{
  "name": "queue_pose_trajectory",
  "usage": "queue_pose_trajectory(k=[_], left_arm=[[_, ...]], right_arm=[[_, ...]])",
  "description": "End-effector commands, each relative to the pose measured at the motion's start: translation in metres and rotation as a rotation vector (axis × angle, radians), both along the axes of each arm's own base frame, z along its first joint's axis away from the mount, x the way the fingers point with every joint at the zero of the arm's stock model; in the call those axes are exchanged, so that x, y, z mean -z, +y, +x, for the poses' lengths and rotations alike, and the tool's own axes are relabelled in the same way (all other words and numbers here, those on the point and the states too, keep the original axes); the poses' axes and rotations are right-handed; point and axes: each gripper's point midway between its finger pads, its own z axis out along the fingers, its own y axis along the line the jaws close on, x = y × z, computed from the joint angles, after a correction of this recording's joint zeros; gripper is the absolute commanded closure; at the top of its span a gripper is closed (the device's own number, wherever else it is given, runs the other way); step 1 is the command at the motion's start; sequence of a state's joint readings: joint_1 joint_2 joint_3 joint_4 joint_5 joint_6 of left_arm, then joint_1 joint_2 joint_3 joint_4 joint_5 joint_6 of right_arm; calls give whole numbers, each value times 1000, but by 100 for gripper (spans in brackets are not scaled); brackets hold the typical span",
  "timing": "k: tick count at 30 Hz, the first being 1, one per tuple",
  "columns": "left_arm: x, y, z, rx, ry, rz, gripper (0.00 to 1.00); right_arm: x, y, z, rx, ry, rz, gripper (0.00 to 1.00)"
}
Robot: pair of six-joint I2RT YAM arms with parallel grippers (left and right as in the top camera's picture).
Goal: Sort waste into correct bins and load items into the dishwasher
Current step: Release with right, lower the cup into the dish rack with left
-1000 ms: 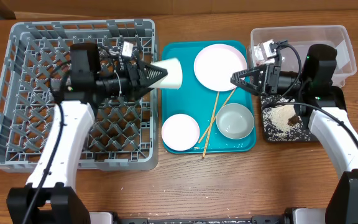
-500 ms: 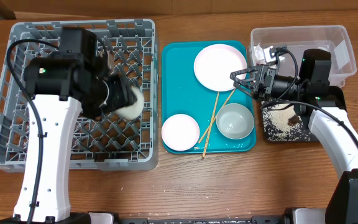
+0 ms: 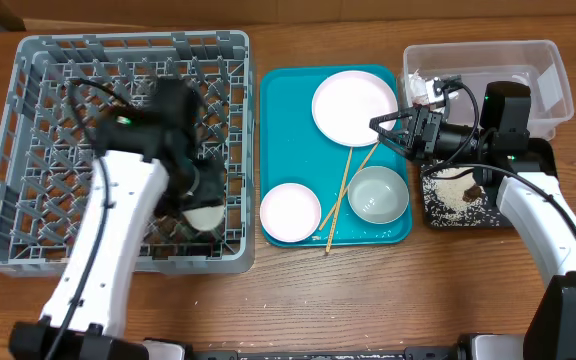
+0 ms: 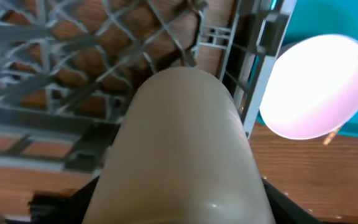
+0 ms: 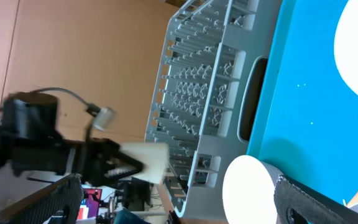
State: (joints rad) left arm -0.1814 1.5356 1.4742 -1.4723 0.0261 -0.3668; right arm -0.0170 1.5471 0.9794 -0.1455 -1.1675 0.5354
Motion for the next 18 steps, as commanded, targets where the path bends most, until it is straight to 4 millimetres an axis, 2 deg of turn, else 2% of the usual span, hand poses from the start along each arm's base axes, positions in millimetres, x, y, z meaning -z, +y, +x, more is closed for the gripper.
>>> queue_pose_trajectory(k=[1,5,11,13,16,18], left_arm=[[28,-8,-11,-2,50,2,96],[52,-6,-17,-6,76,12,95],[82,-6,-16,-6,62,12,89],[88,-6,-16,-6,59,11,78],[91,-7,-14,-6,45,8,49],[91,-7,-12,-6,38,6,39]], right_arm=[[-1,1,0,-6,-20,-9,0],[0,1,0,-8,-24,-12,0],[4,1,-1,-4,-14,-25,0],[4,1,-2,-5,-18,-27,0],[4,1,-2,-5,-15,-27,0],[4,0,-1,-3,-17,-28,2]])
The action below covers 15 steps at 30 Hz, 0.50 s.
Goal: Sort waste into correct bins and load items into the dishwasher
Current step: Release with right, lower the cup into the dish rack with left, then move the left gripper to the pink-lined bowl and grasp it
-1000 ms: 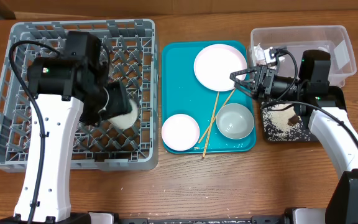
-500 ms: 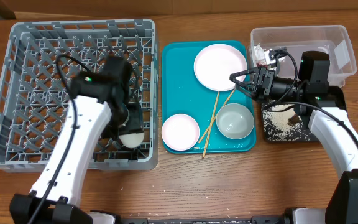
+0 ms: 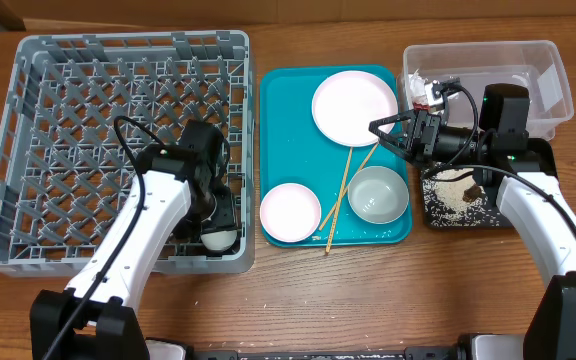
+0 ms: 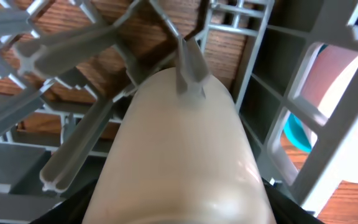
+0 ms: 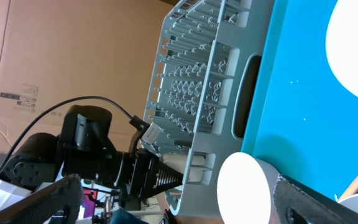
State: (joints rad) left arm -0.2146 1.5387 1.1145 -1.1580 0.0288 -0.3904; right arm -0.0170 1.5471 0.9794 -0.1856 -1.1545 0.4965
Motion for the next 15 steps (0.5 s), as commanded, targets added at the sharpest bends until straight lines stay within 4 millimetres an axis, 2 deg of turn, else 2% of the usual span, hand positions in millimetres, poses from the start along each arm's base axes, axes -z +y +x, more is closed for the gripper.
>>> queue_pose_trajectory(k=[1,4,6,8,10,11,12,15], left_arm=[[0,-1,2,-16,-14,-1,36],[-2,-4,5,-15,-24,-20,34],[-8,-8,10,-12,-38,-38,34],[-18,-12,16,9,-57,-57,33],[-31,-14,20,27,-71,-66,30],[-37,-14,21,38,-76,-67,27],[-45,-14,22,55,-80,-67,19],[-62,-14,23,86,-86,-67,10]], right_arm=[[-1,1,1,-1,-23,-12,5],[-3,1,1,0,-30,-12,10],[-8,0,0,2,-41,-12,9],[-15,-3,-2,15,-58,-17,1],[-23,-8,-4,54,-70,-43,0],[-27,-11,-6,72,-77,-56,0],[-33,-14,-9,92,-91,-73,0],[-50,-21,-21,152,-147,-141,0]])
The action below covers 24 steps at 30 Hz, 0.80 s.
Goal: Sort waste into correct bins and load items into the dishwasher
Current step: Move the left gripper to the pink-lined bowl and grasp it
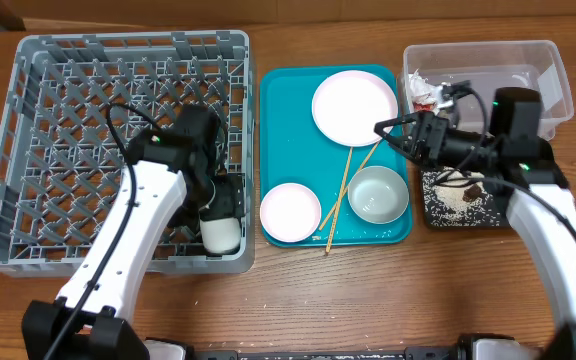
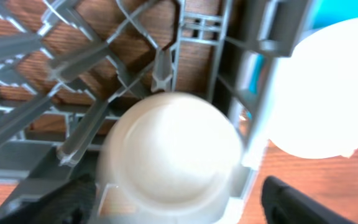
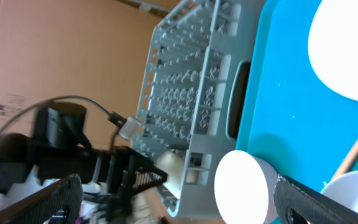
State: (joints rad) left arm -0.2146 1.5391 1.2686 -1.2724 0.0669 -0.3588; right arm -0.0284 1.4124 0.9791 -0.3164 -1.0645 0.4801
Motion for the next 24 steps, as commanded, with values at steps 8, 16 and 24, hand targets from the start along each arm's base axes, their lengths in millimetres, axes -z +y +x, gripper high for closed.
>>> queue_pose_trajectory(k=[8,16,24], left_arm=[[-23,-1,5,69,-33,0,23],[-41,-38,38,205,-209,-52,18],[-45,-98,92,621,-485,-21,3]], right_arm=[[-56,-28,-37,194,-213,-209,0],[-19,-50,-48,272,-85,-370,0],[11,-62,-66,280,42,-473,0]])
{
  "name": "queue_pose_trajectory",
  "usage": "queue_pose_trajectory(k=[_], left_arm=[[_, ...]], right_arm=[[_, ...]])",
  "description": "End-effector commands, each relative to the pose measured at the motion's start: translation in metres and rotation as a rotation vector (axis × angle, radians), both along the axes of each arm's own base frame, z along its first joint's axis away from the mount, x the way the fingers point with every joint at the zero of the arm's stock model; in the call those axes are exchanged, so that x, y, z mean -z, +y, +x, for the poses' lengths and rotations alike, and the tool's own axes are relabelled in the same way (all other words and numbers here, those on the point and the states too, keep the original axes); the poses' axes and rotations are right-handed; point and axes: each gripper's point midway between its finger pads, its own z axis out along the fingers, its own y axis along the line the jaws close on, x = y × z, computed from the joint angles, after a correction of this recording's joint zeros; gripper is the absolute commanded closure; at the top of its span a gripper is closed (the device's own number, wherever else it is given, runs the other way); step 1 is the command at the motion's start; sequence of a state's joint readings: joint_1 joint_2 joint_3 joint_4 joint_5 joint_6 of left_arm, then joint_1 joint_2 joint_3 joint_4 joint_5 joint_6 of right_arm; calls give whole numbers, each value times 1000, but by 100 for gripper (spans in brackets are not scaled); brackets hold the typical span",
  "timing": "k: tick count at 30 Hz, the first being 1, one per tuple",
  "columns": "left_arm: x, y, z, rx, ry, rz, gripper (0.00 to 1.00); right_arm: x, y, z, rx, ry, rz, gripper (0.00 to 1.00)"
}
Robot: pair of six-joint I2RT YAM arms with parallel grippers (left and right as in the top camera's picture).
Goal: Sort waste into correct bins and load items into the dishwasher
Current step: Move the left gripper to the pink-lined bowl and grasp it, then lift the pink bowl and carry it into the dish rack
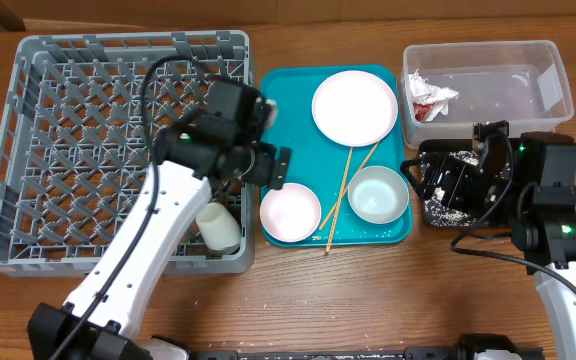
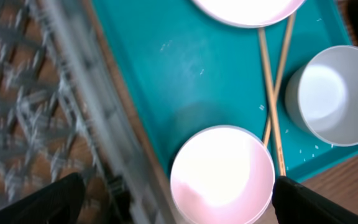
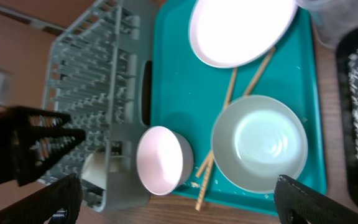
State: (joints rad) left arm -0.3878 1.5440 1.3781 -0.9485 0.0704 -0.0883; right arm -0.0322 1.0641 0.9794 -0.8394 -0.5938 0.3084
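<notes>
A cream cup point(image 1: 218, 228) sits in the front right corner of the grey dish rack point(image 1: 28, 150), free of any gripper. On the teal tray point(image 1: 288, 110) lie a pink bowl point(image 2: 222, 175), a pale green bowl point(image 3: 260, 143), a pink plate point(image 1: 355, 107) and a pair of chopsticks point(image 2: 272, 106). My left gripper point(image 1: 273, 163) hangs open and holding nothing over the tray's left side, just behind the pink bowl. My right gripper point(image 1: 434, 180) is open too, over the black bin point(image 1: 458, 205) to the right of the tray.
A clear plastic bin point(image 1: 498, 70) at the back right holds a crumpled wrapper point(image 1: 428, 95). The black bin has white grains in it. The rack's right wall point(image 3: 126, 118) stands close to the tray's left edge.
My left gripper has moved from over the cup in the rack to over the tray by the pink bowl. My right gripper has drawn back from the tray's right edge to the black bin.
My left gripper first held the cream cup over the rack's front right corner, then held it down among the rack's pegs. Then it stood open with the cup left in the rack. Now it is over the tray, and the right arm has drawn back rightward.
</notes>
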Motion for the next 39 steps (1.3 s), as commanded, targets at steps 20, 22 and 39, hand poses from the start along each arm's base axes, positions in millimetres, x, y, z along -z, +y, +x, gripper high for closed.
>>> queue_pose_trajectory(k=[20,22,39], left_arm=[[147,-45,2,497,208,254,38],[154,-44,1,497,225,257,52],[139,-43,8,481,209,268,96]], right_arm=[[15,-13,-11,19,53,-95,0],[15,-13,-11,20,53,-97,0],[17,-16,-10,31,54,-112,0]])
